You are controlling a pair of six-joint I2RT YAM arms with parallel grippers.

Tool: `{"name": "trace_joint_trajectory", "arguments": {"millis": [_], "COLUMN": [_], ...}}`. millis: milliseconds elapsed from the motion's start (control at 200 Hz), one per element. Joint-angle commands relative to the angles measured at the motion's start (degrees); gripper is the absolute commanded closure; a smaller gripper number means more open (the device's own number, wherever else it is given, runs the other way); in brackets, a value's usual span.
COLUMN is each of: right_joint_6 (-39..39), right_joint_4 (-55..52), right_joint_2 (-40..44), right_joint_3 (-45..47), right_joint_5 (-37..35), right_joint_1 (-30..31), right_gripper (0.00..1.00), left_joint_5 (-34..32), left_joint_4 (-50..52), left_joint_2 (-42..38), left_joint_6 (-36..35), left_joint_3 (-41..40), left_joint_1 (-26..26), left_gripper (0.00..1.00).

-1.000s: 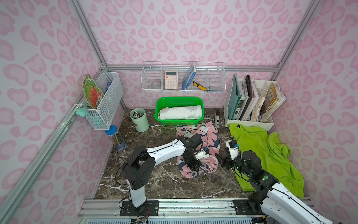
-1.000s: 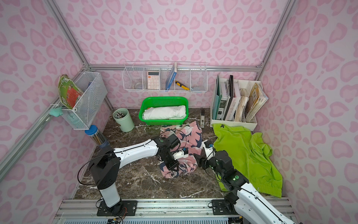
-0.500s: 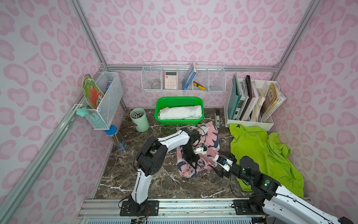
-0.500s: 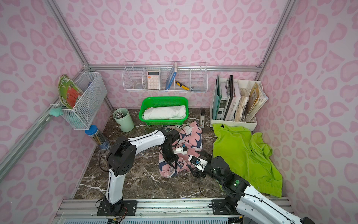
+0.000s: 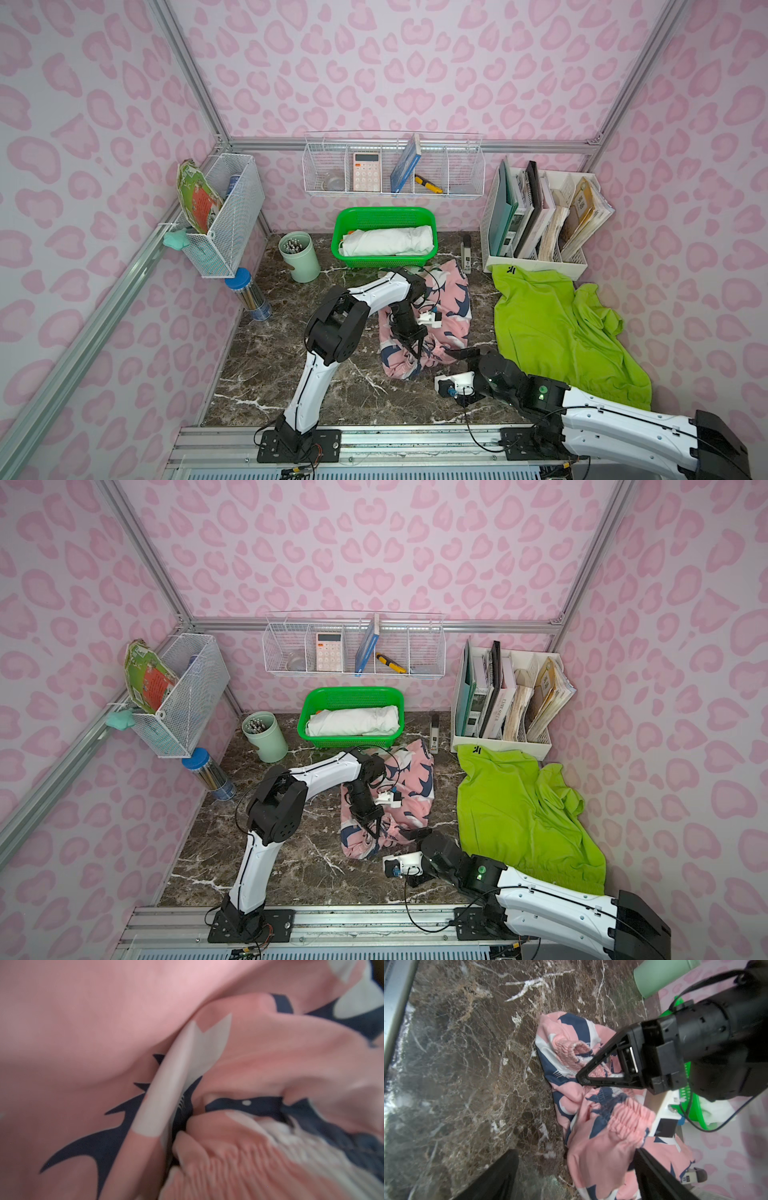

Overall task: Roll up the shorts
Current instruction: Roll the shorts at the center of the board.

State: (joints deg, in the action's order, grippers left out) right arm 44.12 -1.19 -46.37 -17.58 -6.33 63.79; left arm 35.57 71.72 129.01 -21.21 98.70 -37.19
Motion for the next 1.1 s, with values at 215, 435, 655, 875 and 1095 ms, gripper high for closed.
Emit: {"name": "trace_joint_trajectory", "arguments": {"millis": [215,435,655,875,1095], "right_joint_6": [5.40,5.03,7.92,9.92,10.02], "right_joint_4": [7.22,9.86,11.96,13.00,13.13], "right_joint_2": [-4.64,-12.02,-17.52,-20.51,-25.56], "right_joint_3": [0.08,-2.27,-4.09,-4.94,-6.67], "right_joint_5": [0.53,-0.06,0.98,4.69,7.45], "right_joint_1": [1.34,1.03,-2.67,-8.29,-9.64], "right_gripper": [0.11,0.11,0.11,0.12,0.13], "left_joint_5": [2.05,1.94,2.13,2.21,1.94], "left_joint_4": [2.99,2.83,2.98,2.68,2.68], "left_joint_2": [2.38,2.50,2.43,2.16,2.47], "left_joint_6": [-1.33,-1.02,-1.10,-1.04,-0.94], "left_joint_3": [1.87,1.97,1.87,1.51,1.61], "left_joint_1": [1.33,1.32,1.32,1.29,1.25], "left_gripper": [1.00,1.00,1.00,1.00,1.00]}}
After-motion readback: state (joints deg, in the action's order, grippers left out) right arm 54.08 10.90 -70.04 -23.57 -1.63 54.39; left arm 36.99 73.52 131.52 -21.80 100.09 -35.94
